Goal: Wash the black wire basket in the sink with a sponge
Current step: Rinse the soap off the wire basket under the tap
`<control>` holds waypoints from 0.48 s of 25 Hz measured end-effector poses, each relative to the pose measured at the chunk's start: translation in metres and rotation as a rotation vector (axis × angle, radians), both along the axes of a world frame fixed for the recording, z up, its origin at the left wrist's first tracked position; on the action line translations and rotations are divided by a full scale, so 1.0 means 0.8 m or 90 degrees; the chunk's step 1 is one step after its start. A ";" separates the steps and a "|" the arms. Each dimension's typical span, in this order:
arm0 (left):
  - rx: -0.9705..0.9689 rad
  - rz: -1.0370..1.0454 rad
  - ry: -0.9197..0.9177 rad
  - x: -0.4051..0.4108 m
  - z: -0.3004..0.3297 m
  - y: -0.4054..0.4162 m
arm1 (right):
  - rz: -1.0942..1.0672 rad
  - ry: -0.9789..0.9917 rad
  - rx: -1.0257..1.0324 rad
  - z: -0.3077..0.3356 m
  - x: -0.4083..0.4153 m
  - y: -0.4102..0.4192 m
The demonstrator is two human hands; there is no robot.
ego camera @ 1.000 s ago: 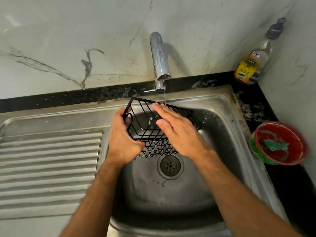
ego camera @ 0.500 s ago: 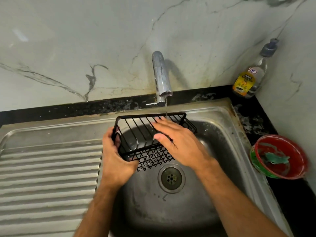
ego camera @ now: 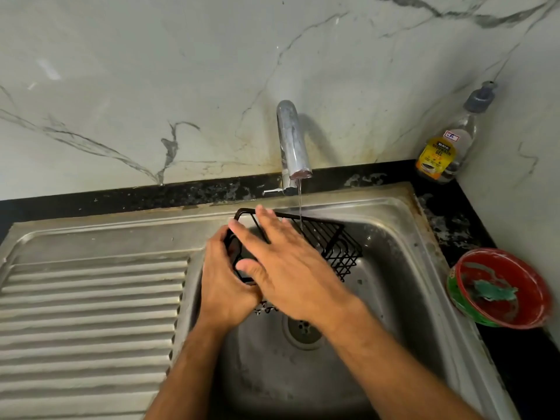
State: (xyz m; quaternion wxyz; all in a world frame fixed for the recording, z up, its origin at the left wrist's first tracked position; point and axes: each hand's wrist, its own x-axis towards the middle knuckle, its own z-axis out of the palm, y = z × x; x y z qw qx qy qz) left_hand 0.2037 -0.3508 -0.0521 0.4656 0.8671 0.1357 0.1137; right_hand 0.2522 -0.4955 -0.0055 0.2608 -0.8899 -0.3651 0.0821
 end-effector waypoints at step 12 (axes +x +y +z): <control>-0.286 0.119 0.090 0.000 0.010 0.021 | -0.231 0.040 -0.057 -0.034 0.022 -0.037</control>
